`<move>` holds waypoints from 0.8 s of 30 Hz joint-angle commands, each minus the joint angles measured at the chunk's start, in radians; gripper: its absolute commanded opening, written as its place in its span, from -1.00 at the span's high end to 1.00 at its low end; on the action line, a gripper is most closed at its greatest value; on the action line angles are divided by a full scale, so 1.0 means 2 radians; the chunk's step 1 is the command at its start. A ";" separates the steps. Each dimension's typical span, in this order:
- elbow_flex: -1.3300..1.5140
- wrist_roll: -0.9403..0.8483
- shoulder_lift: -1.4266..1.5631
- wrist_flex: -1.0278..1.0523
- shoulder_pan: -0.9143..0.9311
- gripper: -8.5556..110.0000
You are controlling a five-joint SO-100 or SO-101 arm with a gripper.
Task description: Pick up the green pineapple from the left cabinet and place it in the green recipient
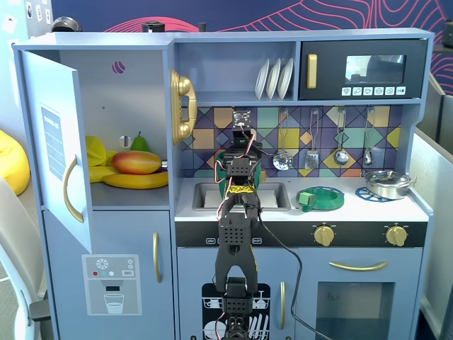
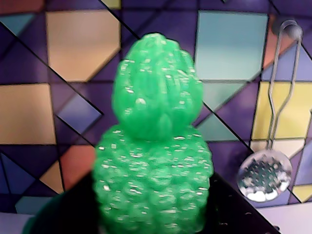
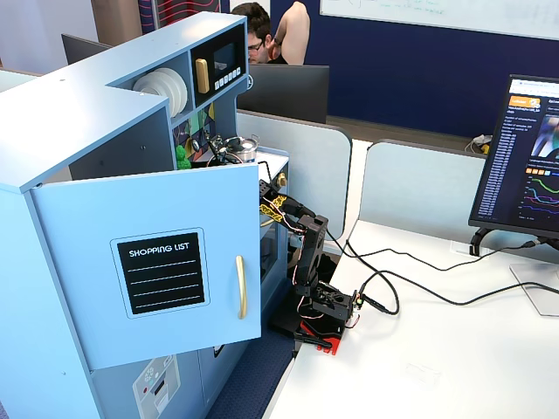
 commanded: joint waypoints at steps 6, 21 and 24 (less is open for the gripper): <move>-0.038 0.044 0.001 -0.002 -0.005 0.00; 0.370 0.048 0.476 0.214 -0.005 0.15; 0.483 0.065 0.578 0.297 0.018 0.18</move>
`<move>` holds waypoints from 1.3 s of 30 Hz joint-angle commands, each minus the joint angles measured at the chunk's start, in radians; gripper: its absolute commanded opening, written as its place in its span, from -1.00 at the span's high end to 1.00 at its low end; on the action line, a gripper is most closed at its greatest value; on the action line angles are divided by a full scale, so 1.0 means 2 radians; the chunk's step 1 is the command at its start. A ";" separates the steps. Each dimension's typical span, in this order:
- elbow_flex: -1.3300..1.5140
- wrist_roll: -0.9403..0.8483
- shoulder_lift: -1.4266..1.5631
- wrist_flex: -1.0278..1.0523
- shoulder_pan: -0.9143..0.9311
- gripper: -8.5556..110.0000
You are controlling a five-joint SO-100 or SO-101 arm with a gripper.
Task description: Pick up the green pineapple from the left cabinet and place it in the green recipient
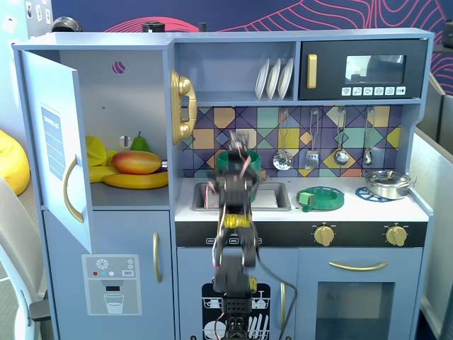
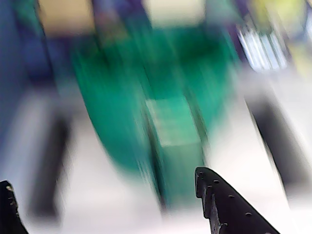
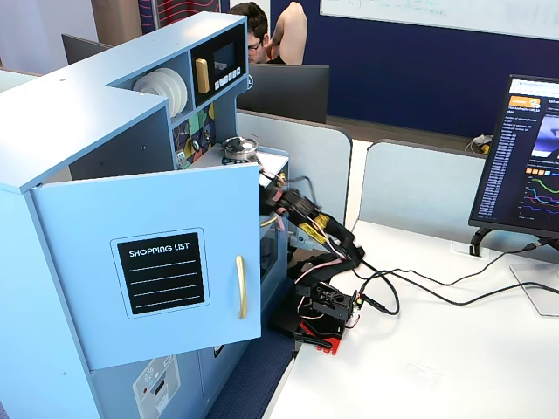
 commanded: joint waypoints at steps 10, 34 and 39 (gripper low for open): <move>0.420 0.071 0.299 0.183 0.017 0.31; 0.487 0.135 0.300 0.393 -0.006 0.47; 0.487 0.133 0.300 0.393 -0.006 0.48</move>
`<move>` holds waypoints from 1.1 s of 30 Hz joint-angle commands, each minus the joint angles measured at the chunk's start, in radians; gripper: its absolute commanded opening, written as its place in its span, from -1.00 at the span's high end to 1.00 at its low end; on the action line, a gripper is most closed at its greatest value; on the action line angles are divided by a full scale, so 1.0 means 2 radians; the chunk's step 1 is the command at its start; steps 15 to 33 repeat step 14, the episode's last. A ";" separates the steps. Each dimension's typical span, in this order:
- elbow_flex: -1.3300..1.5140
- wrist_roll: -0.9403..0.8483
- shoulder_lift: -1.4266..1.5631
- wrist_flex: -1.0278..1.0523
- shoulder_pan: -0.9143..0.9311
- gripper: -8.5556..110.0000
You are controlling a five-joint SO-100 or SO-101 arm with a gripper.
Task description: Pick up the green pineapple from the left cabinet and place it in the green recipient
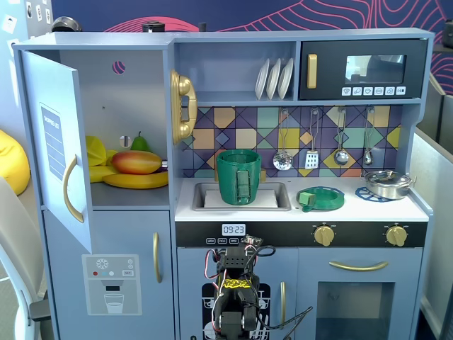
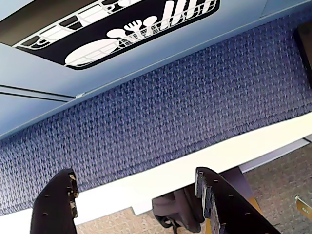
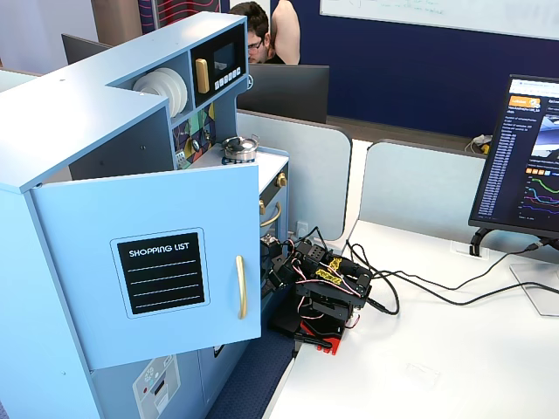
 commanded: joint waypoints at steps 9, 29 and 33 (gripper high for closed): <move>0.000 0.002 -0.006 0.088 -0.002 0.49; 0.000 0.002 -0.006 0.088 0.002 0.49; 0.000 0.002 -0.006 0.088 0.002 0.49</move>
